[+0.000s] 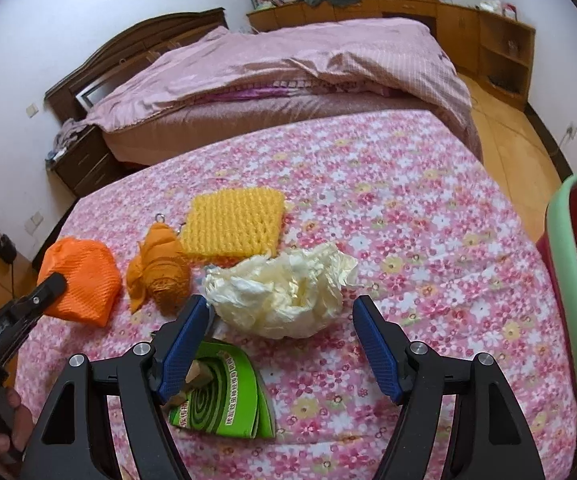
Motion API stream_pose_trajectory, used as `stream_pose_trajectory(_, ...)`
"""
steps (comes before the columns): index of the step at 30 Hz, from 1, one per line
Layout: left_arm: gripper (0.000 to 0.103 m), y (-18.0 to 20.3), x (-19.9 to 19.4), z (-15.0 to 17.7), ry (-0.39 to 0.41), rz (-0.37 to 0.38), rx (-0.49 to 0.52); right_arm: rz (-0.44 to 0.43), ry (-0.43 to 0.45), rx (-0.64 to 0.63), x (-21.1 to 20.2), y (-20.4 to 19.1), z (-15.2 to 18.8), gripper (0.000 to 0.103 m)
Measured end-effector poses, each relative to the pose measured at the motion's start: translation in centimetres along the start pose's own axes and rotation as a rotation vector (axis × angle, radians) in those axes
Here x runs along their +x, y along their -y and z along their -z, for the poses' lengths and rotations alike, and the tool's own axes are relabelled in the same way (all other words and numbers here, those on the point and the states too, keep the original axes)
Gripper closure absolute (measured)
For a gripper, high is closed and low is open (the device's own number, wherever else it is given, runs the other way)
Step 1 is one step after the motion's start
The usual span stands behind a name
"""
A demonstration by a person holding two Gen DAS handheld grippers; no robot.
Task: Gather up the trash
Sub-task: 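Grasp the orange mesh bag with the left tool, then grasp the crumpled cream paper with the right tool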
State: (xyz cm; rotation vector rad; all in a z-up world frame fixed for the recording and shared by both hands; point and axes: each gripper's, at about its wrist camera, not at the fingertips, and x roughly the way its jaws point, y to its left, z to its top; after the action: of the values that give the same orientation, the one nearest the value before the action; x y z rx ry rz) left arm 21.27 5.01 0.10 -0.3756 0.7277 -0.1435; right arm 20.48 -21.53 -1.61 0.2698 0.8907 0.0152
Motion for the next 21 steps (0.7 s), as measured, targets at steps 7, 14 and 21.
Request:
stream_pose_trajectory(7, 0.091, -0.2, -0.3, -0.1, 0.003, 0.011, 0.0, -0.023, 0.03, 0.021, -1.3, 0.7, 0.3, 0.059)
stream_pose_trajectory(14, 0.091, 0.0, -1.5, -0.1, 0.033, 0.048, -0.006, -0.028, 0.093, 0.053, -5.2, 2.2, 1.2, 0.06)
stream_pose_trajectory(21, 0.094, 1.5, -3.0, 0.2, 0.076, 0.097, 0.023, -0.022, 0.136, 0.115, -9.4, 5.3, 2.8, 0.06)
